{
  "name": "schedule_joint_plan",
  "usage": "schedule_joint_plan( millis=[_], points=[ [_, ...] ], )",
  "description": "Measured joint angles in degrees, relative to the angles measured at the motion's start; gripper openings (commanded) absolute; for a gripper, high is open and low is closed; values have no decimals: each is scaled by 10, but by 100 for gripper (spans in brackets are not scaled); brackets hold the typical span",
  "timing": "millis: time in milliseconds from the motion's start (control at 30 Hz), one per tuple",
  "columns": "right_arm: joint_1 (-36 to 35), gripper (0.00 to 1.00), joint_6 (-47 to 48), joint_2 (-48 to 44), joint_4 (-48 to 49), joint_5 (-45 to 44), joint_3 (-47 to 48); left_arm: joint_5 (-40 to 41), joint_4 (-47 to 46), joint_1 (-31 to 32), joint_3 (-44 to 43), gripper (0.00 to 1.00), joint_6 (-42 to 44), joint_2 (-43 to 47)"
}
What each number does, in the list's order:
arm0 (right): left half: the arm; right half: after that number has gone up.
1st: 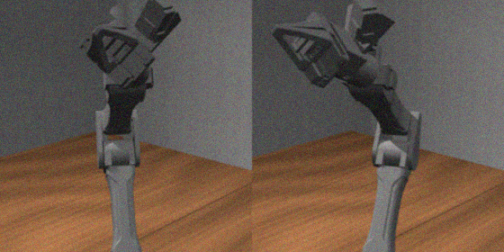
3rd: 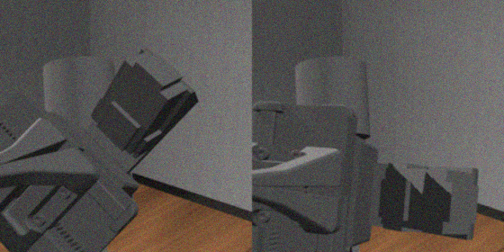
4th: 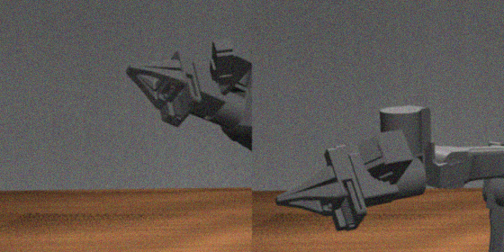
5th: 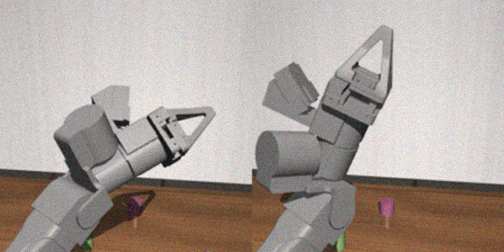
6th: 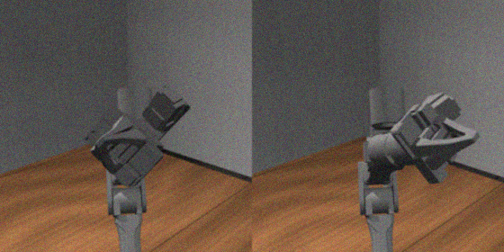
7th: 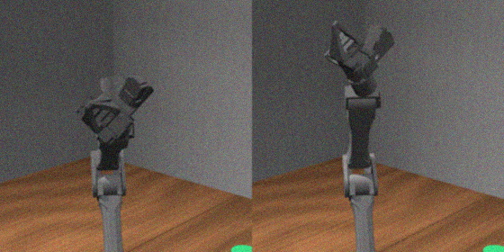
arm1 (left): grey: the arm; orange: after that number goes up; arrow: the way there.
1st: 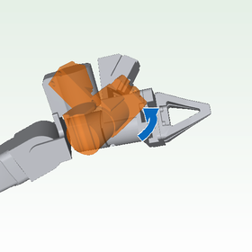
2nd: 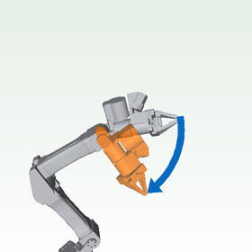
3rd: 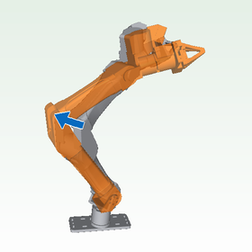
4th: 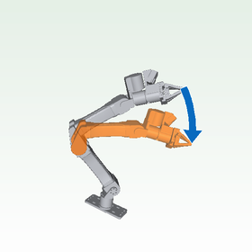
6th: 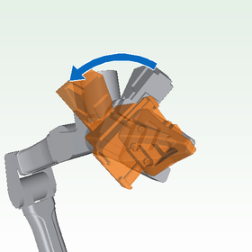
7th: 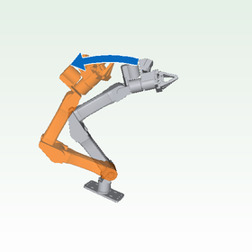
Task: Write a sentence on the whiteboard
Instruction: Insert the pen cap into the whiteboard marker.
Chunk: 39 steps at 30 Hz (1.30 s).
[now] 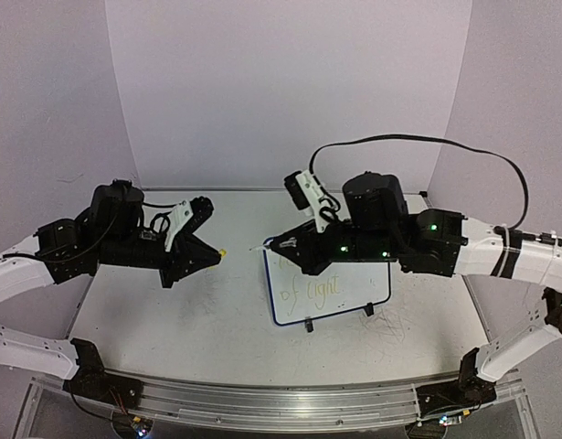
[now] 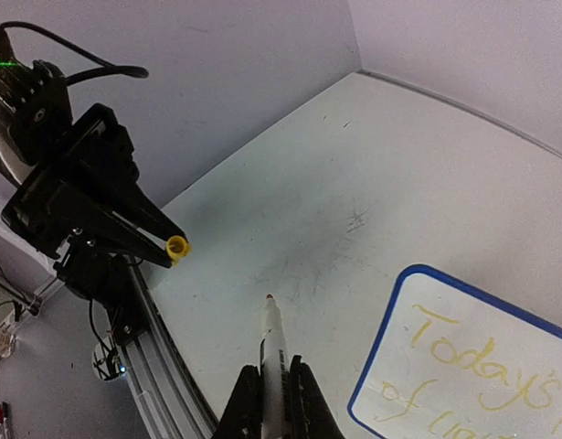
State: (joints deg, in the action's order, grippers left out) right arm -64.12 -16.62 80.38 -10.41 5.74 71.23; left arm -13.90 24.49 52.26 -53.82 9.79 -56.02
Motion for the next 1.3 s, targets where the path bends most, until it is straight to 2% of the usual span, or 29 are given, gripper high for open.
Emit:
schedule_joint_plan(
  millis=[267, 1300],
  points=[
    [-30, 0, 8, 52, -2, 26, 34, 21, -16, 21, 82, 0, 57, 60],
    [-30, 0, 21, 92, 17, 66, 66, 20, -35, 21, 85, 0, 83, 61]
  ],
)
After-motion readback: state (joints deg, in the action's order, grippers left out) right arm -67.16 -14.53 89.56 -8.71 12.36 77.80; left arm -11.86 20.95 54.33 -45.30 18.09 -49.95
